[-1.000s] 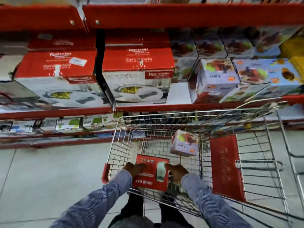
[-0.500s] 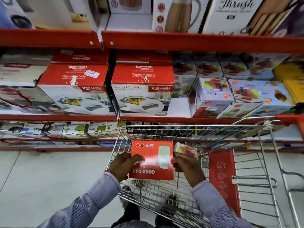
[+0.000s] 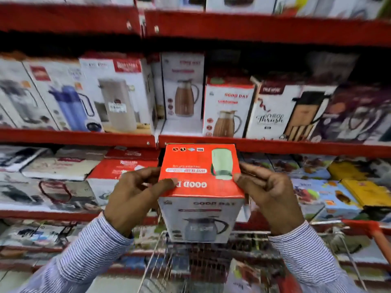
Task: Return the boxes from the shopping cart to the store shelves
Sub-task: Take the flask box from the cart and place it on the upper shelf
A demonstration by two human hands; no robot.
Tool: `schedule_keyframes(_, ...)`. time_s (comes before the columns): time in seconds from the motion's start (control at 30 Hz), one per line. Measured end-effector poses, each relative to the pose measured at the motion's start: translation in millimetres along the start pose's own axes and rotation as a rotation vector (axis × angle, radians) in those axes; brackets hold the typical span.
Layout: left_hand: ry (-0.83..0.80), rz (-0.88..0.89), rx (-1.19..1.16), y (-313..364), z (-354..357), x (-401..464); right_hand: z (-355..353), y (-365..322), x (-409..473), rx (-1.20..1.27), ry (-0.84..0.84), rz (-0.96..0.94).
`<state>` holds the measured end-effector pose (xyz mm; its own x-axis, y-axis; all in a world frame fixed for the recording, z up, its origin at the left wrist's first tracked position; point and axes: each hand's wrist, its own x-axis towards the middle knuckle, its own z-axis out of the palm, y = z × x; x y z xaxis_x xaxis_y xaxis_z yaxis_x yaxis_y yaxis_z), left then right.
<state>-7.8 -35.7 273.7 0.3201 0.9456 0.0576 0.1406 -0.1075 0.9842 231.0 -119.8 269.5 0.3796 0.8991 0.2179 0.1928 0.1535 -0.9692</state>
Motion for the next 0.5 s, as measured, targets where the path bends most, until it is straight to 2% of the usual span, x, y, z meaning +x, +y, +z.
schedule_keyframes(0.3, 0.025, 0.304, -0.005, 84.3, -41.5, 40.6, 23.0, -83.1, 53.4, 0.027, -0.002, -0.282)
schedule_keyframes(0.5, 0.056, 0.398, 0.037, 107.8, -63.5, 67.4, 43.1, -115.4, 82.5, 0.037, -0.016, -0.333)
